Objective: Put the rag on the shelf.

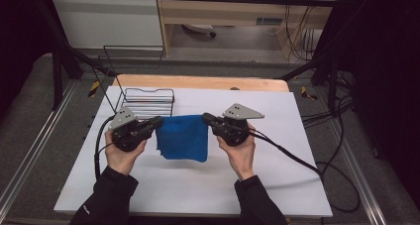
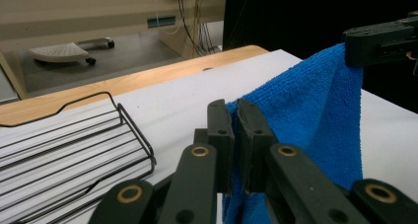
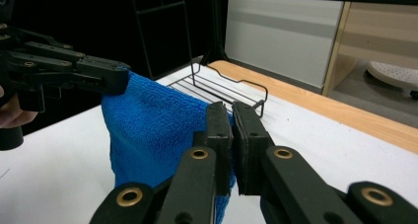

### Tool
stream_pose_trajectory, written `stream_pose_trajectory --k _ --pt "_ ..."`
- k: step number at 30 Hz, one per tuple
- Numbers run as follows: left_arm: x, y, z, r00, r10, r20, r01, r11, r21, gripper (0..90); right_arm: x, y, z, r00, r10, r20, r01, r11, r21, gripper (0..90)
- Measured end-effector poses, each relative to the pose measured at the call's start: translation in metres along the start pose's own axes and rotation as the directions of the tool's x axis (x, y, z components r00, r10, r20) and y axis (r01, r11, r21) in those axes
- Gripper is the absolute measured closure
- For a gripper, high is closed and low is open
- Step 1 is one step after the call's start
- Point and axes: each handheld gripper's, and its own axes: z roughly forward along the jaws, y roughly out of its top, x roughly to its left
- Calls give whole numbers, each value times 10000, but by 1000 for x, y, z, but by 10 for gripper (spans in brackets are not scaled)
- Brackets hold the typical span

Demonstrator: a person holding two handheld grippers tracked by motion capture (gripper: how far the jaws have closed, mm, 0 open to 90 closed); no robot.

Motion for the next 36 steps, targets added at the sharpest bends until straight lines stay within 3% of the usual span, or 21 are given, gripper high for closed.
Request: stream_pose_trajectory --k 21,36 --pt "17 15 -28 9985 -311 -460 257 9932 -1139 856 20 29 13 9987 -482 -165 471 9970 -616 870" --pt "29 23 -42 9955 -382 -863 238 9865 -1620 858 32 46 26 9975 -616 -338 580 9934 -988 870"
